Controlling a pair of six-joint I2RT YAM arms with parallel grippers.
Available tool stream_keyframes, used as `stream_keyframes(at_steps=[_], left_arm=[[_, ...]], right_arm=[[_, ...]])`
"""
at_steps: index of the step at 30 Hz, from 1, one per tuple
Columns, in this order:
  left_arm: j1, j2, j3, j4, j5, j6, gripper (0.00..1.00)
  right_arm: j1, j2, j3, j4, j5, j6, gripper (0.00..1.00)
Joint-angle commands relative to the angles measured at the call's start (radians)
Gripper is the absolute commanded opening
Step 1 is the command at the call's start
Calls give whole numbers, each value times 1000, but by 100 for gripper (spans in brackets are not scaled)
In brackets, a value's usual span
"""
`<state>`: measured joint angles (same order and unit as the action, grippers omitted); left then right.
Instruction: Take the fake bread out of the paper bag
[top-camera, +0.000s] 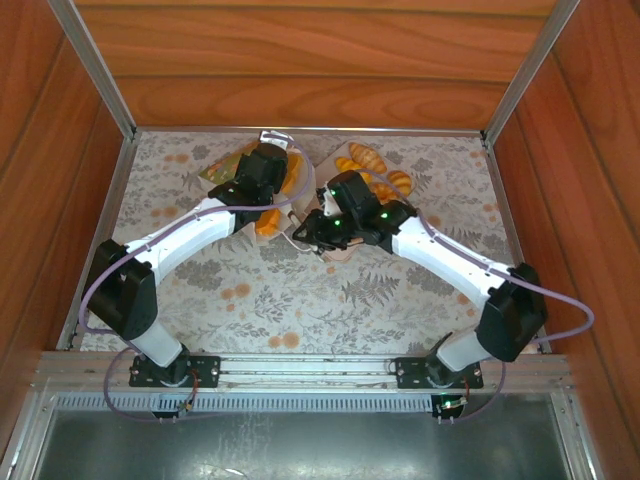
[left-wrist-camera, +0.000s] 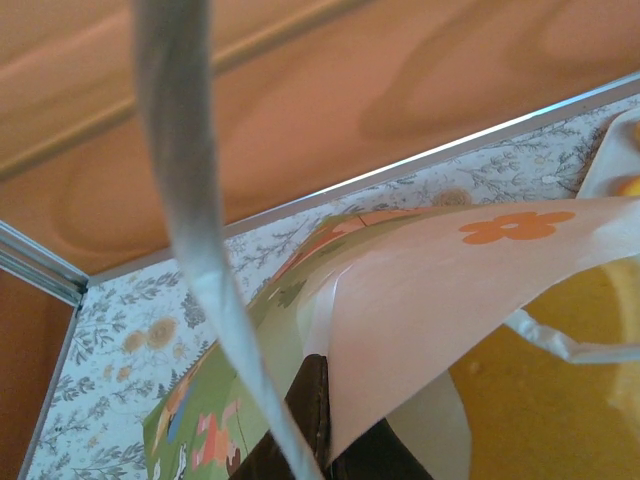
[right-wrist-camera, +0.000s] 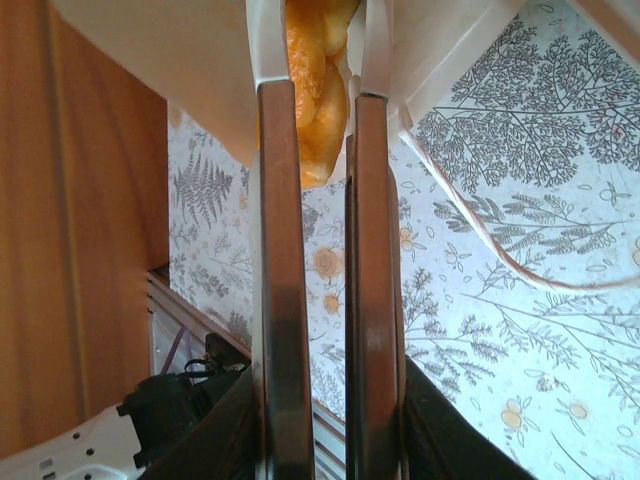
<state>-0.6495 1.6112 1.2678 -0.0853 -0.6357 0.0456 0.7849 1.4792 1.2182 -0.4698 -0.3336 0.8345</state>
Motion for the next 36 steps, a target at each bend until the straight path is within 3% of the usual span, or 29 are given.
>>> stream_keyframes(at_steps=[1,13,23,29,36], left_arm=[[1,4,28,-16,-41,-26,0],[23,12,47,-45,-56,-37,0],[39,5,29,-50,-102,17,0],[72,-73,-50,-3,-20,38,0],[90,-145,-119,32,-12,75,0]], right_arm=[[-3,-79,-14,-41,31,-36,27],[-3,-316,-89,-235,52,-75,27],[-10,-469,-38,-430,266,-80,29],[-51,-421,32,-525,318,-70,29],[-111,-228,118,-557,269,-105,29]])
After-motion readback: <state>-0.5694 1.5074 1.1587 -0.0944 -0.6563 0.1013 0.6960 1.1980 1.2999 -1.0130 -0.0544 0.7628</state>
